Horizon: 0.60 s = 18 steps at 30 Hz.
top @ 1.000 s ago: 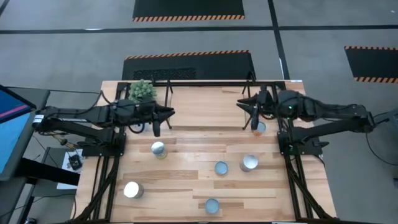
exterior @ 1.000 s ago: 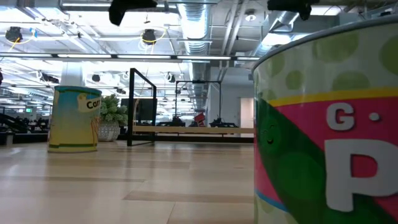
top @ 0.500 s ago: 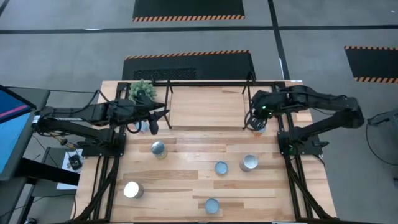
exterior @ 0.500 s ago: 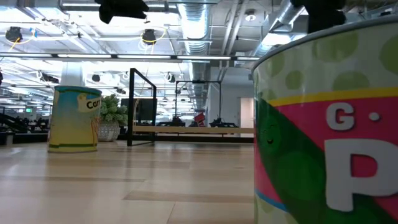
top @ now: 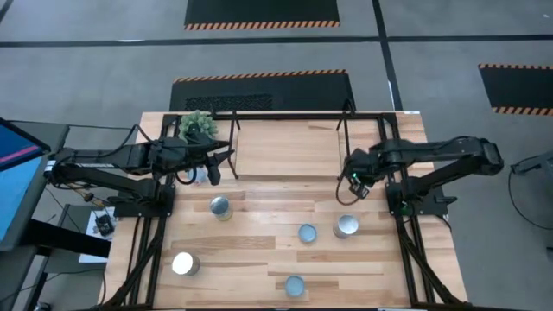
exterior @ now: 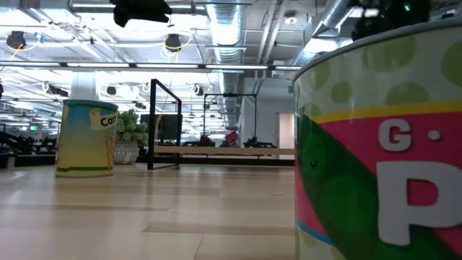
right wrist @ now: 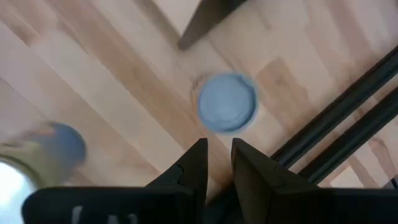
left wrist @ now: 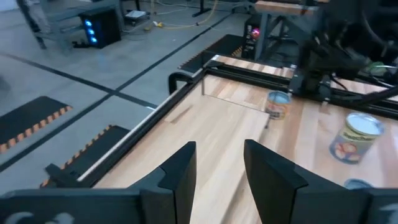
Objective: Pick and place cans onto a shelf
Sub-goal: Put the canned black beans on the shelf
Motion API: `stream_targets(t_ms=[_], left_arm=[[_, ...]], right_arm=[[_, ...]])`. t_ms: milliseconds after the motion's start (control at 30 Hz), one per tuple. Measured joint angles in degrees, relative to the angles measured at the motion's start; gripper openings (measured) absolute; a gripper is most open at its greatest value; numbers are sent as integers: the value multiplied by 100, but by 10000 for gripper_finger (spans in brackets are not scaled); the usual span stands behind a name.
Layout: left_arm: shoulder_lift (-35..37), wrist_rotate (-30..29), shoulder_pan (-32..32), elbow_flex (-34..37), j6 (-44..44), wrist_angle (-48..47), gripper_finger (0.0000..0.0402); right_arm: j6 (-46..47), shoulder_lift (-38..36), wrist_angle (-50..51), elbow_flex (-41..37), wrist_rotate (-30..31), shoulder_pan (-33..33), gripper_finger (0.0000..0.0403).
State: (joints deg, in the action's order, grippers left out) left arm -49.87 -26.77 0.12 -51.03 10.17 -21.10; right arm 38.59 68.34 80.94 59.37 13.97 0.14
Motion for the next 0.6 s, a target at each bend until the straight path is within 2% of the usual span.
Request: stream_targets(t_ms=[267,600], left_arm=[[0,-164,0,0,3,-1,126],[0,-257,0,0,-27,-4,126]], right_arm=[[-7,0,-1078,-1176,-683,223,117],[-752,0,-1424,-1598,-315,223,190]])
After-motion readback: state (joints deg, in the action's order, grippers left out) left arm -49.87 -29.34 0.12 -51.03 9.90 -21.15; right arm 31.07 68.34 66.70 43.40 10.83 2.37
